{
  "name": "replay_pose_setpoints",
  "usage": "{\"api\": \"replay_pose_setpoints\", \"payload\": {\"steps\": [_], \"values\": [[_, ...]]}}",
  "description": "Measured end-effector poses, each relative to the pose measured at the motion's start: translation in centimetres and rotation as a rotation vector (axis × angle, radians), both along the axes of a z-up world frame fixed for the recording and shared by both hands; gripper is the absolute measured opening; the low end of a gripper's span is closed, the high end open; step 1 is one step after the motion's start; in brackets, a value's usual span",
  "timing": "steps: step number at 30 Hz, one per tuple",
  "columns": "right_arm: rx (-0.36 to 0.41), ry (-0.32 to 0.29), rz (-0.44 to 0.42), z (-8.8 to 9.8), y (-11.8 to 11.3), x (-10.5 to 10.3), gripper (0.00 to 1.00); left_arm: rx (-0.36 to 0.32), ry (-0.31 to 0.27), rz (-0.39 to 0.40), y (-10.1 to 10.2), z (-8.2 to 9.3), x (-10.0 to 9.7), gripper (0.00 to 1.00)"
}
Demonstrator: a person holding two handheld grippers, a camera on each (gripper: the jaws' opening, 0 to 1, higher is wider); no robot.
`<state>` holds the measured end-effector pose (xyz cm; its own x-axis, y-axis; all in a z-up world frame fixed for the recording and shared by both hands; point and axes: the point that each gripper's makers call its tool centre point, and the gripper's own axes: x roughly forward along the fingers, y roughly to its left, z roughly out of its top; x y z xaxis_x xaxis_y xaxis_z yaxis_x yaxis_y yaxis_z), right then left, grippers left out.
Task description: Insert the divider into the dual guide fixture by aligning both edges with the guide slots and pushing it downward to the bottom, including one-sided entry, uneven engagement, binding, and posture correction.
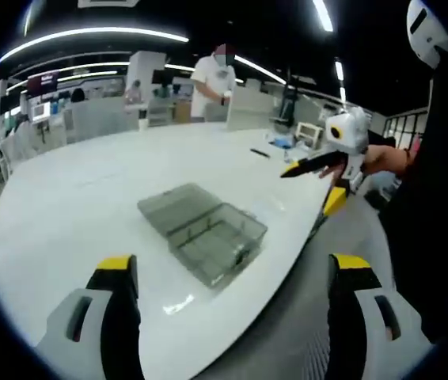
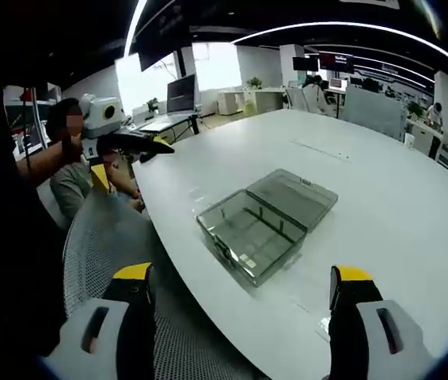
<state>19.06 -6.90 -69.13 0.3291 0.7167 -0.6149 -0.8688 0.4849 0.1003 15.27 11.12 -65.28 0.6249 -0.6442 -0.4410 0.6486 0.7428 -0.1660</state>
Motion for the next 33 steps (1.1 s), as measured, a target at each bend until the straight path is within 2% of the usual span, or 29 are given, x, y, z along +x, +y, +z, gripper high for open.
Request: {"api": "replay_pose_setpoints", "payload": {"steps": [15,30,33], "values": [[0.004,0.001,-0.002,0.17,-0.01,0.14,0.9,0.009,0.001,-0.011,0.09,0.07,0.17,0.99],[0.006,0.001,-0.017,0.38,0.04,0.4,0.89,-0.015,-0.003,-0.011,-0.29,0.25,0.43,0.99],[0.001,0.0,-0.02,0.44,-0.19,0.39,0.89,0.001,-0.003,-0.014,-0.25,0.03,0.45,0.99]]}}
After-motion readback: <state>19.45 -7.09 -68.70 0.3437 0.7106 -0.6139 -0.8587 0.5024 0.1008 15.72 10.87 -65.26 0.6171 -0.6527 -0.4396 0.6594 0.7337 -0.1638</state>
